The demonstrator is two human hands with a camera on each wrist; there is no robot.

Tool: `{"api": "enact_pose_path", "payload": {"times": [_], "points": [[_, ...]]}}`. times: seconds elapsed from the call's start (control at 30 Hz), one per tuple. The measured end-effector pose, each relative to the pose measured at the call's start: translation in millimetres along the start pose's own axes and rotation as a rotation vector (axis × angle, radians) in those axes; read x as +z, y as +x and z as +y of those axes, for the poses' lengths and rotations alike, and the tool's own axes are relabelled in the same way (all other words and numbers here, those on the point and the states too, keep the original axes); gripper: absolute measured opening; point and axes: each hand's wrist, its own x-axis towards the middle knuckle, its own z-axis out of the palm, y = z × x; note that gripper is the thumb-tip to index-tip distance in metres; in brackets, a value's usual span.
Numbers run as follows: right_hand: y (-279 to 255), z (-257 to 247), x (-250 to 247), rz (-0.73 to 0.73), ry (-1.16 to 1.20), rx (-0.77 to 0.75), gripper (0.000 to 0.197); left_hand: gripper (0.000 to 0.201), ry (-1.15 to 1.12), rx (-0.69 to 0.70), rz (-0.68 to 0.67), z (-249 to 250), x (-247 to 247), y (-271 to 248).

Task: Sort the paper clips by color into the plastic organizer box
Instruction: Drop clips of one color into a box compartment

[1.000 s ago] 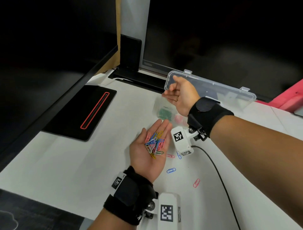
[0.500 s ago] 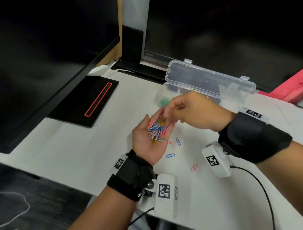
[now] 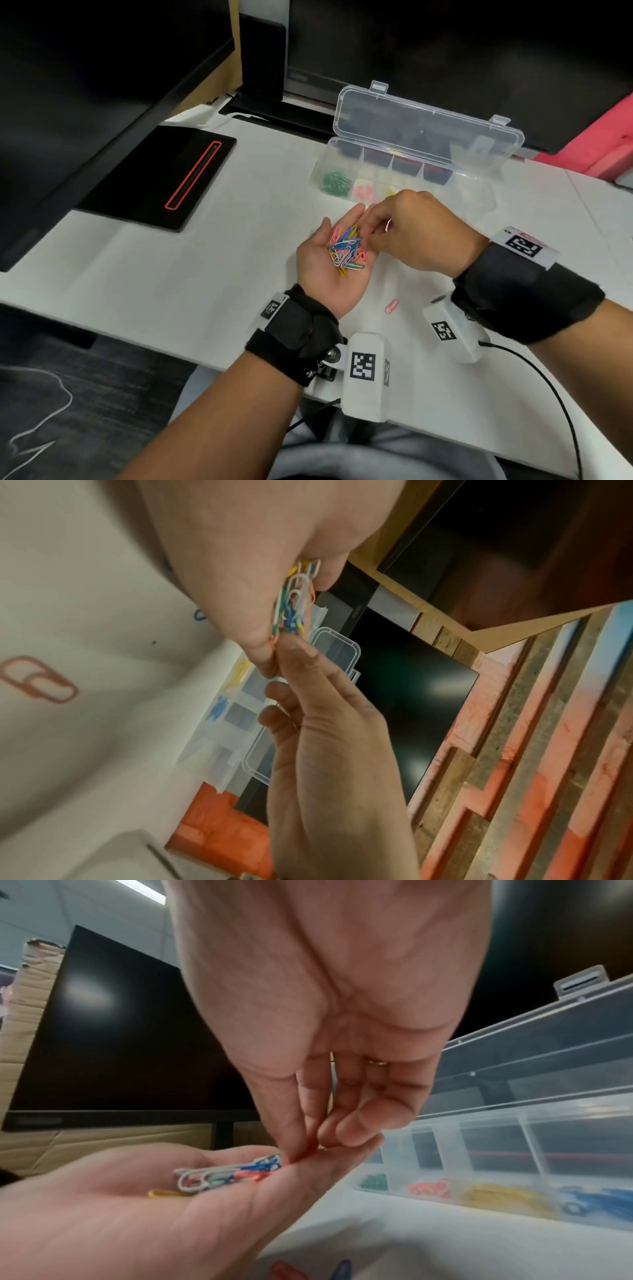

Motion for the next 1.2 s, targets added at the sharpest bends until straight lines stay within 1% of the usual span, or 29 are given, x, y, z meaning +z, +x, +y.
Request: {"api": "enact_pose_path", "payload": {"times": [0.1, 0.2, 0.3, 0.37, 0.43, 0.5, 0.57, 0.6, 0.63, 0.67, 0.7, 0.73, 0.77, 0.83, 0.87, 0.9, 0.93, 1.0, 1.1, 1.2], "points": [[-1.5, 6.4, 1.4, 0.010, 0.091, 0.049, 0.010, 0.050, 0.042, 0.000, 0.000, -1.5, -1.3, 0.5], [-2.2, 12.0, 0.0, 0.022, 0.318, 0.110, 0.009, 0.050, 0.041, 0.006, -0.001, -2.2, -2.8, 2.9], [-5.9, 11.4, -3.0, 0.019, 0.612, 0.151, 0.007, 0.054, 0.064, 0.001, -0.031, -4.4, -6.6, 5.3], [-6.9, 11.5, -3.6, -0.012, 0.894, 0.187, 0.018, 0.052, 0.067, 0.004, -0.037, -4.9, -5.7, 4.7], [-6.0, 12.7, -4.7, -0.069, 1.227, 0.296, 0.023, 0.050, 0.039, -0.012, -0.050, -4.5, -6.5, 5.7], [-5.7, 14.5, -6.6, -0.112, 1.486, 0.426, 0.027, 0.049, 0.040, -0.006, -0.059, -3.9, -5.4, 4.6], [-4.1, 16.1, -8.8, -0.139, 1.660, 0.486, 0.021, 0.049, 0.053, -0.010, -0.046, -4.1, -5.8, 3.8], [-2.8, 17.0, -9.5, -0.146, 1.695, 0.503, 0.020, 0.049, 0.055, -0.017, -0.043, -4.2, -6.4, 4.1], [-2.1, 16.6, -10.6, -0.165, 1.693, 0.513, 0.022, 0.049, 0.049, -0.020, -0.047, -4.4, -6.4, 4.4], [-0.4, 15.8, -10.9, -0.185, 1.645, 0.518, 0.024, 0.049, 0.050, -0.023, -0.053, -4.5, -5.9, 4.1], [-0.2, 12.6, -12.1, -0.202, 1.536, 0.498, 0.025, 0.048, 0.057, -0.033, -0.060, -4.6, -5.5, 3.4], [-0.4, 9.1, -12.5, -0.187, 1.351, 0.449, 0.025, 0.048, 0.060, -0.047, -0.071, -4.9, -5.2, 3.1], [-1.1, 4.9, -12.4, -0.150, 1.109, 0.365, 0.022, 0.049, 0.055, -0.061, -0.078, -5.0, -5.3, 2.9], [-2.5, -2.3, -12.4, -0.072, 0.572, 0.156, 0.008, 0.049, 0.052, -0.080, -0.088, -6.1, -6.4, 2.9], [-1.7, -3.3, -11.6, -0.050, 0.342, 0.064, 0.009, 0.047, 0.057, -0.085, -0.097, -6.1, -6.4, 2.5], [-0.5, -2.9, -10.7, -0.047, 0.168, 0.009, 0.014, 0.045, 0.057, -0.085, -0.103, -6.1, -6.4, 2.4], [1.0, -2.0, -10.2, -0.051, 0.085, -0.008, 0.017, 0.044, 0.055, -0.084, -0.106, -6.3, -6.5, 2.2], [3.6, 0.8, -8.6, -0.035, 0.077, -0.005, 0.014, 0.047, 0.066, -0.084, -0.106, -6.4, -7.3, 2.5], [6.4, 5.9, -3.3, 0.016, 0.127, 0.009, 0.008, 0.050, 0.078, -0.082, -0.101, -7.2, -7.4, 3.2], [4.7, 10.9, 0.4, 0.026, 0.268, 0.056, 0.006, 0.053, 0.095, -0.081, -0.095, -6.8, -7.8, 3.9]]}}
